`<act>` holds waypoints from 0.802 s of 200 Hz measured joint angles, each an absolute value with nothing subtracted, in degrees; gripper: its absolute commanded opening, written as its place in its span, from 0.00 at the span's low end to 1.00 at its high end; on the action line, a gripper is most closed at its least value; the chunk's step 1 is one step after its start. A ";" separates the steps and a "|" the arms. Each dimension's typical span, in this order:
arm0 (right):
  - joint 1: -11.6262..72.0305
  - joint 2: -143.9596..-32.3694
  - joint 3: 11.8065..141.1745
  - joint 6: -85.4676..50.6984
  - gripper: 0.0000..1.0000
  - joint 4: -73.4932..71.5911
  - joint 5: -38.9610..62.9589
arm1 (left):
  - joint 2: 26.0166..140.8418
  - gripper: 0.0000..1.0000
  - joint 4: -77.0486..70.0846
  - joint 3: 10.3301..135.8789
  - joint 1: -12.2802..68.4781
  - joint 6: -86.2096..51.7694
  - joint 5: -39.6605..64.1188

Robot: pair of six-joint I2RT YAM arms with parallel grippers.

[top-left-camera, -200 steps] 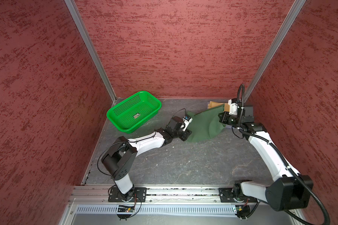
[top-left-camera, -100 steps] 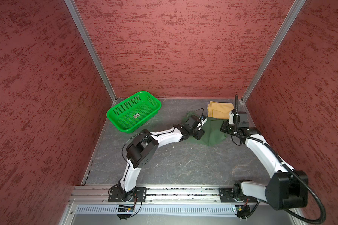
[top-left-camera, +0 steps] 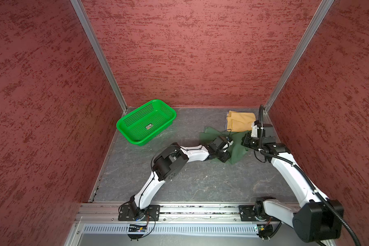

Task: Fold and stack skirts
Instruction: Fold the skirt at the center of the table.

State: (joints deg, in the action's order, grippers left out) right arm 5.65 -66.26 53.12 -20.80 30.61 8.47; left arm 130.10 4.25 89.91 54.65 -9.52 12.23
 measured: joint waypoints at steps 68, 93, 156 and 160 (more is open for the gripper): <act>11.05 -75.09 59.59 -20.49 0.00 30.74 9.34 | 116.71 0.41 -2.83 71.33 47.24 -14.50 18.63; 13.28 -77.01 61.47 -20.16 0.00 30.72 8.88 | 107.61 0.41 -4.10 64.66 39.92 -17.12 17.72; 16.73 -79.50 64.14 -19.07 0.00 30.94 7.18 | 96.18 0.37 -4.29 50.50 33.08 -21.93 12.62; 16.86 -79.61 64.23 -19.03 0.00 30.94 7.09 | 96.18 0.37 -4.14 49.78 33.04 -22.24 12.27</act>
State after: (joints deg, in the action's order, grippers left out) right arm 16.86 -79.61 64.23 -19.03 30.94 7.09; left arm 96.18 -4.14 49.78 33.04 -22.24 12.27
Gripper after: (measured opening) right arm 0.059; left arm 0.379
